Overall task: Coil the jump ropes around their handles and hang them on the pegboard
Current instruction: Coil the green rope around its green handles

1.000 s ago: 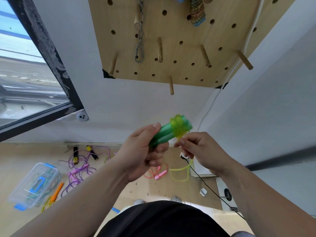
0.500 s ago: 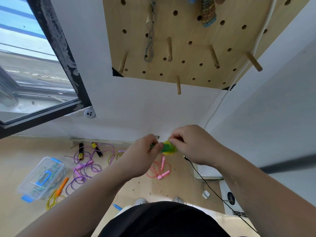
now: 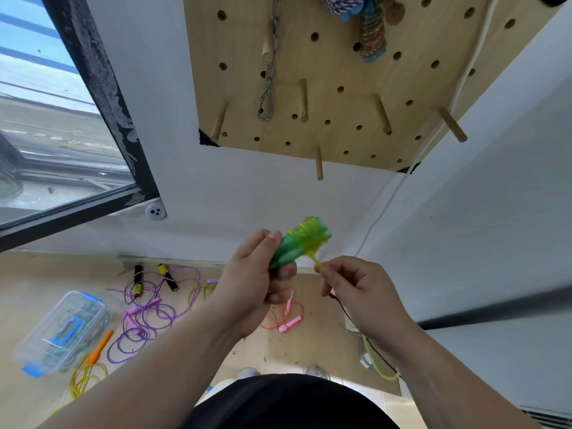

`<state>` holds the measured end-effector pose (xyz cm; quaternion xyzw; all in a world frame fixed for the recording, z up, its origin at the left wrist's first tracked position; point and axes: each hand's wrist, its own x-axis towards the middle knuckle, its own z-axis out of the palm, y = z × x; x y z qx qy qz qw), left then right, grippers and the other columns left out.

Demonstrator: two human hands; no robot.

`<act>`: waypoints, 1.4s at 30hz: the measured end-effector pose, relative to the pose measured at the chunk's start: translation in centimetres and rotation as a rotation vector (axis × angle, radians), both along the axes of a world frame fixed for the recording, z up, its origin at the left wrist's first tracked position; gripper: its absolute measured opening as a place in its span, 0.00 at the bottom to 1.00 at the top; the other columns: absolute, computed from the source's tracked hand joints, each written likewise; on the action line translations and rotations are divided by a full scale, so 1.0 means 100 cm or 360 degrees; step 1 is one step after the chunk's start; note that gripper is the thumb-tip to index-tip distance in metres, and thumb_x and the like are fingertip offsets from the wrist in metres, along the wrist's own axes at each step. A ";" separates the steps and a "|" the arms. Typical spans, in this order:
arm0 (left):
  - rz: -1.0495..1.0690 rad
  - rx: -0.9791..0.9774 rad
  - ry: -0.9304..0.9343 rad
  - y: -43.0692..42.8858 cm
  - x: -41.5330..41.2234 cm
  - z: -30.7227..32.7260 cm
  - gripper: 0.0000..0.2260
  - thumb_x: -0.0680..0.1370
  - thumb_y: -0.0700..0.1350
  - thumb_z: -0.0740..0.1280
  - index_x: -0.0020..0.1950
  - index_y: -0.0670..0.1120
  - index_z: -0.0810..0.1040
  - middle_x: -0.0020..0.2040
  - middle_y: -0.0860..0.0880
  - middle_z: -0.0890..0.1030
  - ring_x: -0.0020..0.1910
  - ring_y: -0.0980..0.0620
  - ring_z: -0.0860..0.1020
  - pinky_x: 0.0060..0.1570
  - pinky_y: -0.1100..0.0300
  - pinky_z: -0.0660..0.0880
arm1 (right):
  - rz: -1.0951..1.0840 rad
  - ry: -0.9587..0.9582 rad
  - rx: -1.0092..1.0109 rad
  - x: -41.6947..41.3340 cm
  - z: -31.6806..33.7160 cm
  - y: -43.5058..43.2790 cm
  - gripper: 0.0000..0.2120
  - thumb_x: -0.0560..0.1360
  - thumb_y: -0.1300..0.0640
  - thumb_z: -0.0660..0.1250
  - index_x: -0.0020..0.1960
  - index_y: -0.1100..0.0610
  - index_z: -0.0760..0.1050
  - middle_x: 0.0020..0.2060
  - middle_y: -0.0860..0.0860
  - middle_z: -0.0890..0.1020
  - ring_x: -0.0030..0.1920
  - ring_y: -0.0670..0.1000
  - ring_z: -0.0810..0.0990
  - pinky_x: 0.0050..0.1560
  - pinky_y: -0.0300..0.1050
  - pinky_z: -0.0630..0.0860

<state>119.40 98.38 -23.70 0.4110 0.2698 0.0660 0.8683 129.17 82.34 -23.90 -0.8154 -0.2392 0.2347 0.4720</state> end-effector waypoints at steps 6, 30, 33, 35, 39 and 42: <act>-0.0384 -0.0093 -0.0038 0.003 -0.008 0.002 0.15 0.85 0.48 0.58 0.39 0.49 0.64 0.32 0.47 0.63 0.28 0.52 0.55 0.27 0.60 0.53 | 0.0399 0.0199 -0.0220 0.036 0.005 -0.005 0.09 0.80 0.57 0.69 0.42 0.53 0.83 0.26 0.46 0.74 0.30 0.42 0.69 0.35 0.35 0.66; 0.0133 0.0598 0.0587 0.009 0.025 -0.053 0.12 0.86 0.50 0.57 0.49 0.42 0.69 0.35 0.43 0.72 0.28 0.51 0.65 0.26 0.59 0.60 | 0.0379 -0.0487 -0.0395 0.011 0.004 0.049 0.10 0.81 0.57 0.65 0.58 0.55 0.84 0.36 0.46 0.82 0.37 0.44 0.79 0.38 0.34 0.72; 0.0238 0.0171 0.0443 0.003 0.029 -0.041 0.11 0.86 0.48 0.57 0.47 0.44 0.68 0.30 0.45 0.69 0.26 0.51 0.62 0.26 0.60 0.57 | 0.0196 -0.0373 -0.0146 0.005 -0.003 0.033 0.08 0.80 0.58 0.69 0.56 0.52 0.84 0.37 0.43 0.84 0.40 0.42 0.82 0.43 0.34 0.75; 0.0262 -0.0092 0.0362 0.002 0.031 -0.033 0.11 0.86 0.48 0.57 0.46 0.45 0.67 0.29 0.46 0.68 0.24 0.52 0.59 0.26 0.61 0.55 | 0.0118 -0.0251 -0.0057 0.003 -0.006 0.023 0.07 0.79 0.60 0.70 0.54 0.53 0.84 0.36 0.43 0.84 0.40 0.41 0.82 0.43 0.30 0.74; 0.0143 -0.0490 0.0206 -0.001 0.035 -0.021 0.12 0.85 0.49 0.58 0.44 0.47 0.67 0.28 0.48 0.65 0.22 0.55 0.55 0.22 0.64 0.54 | -0.0113 0.0258 0.0184 0.010 -0.006 0.010 0.06 0.79 0.67 0.68 0.49 0.61 0.83 0.33 0.50 0.82 0.30 0.40 0.77 0.34 0.29 0.71; -0.0014 -0.0762 0.0127 -0.007 0.035 -0.013 0.12 0.84 0.51 0.59 0.43 0.47 0.69 0.28 0.49 0.64 0.20 0.56 0.54 0.19 0.65 0.53 | -0.0151 0.0628 0.0303 0.018 -0.002 0.006 0.09 0.80 0.67 0.66 0.42 0.60 0.79 0.30 0.53 0.77 0.24 0.41 0.71 0.27 0.32 0.67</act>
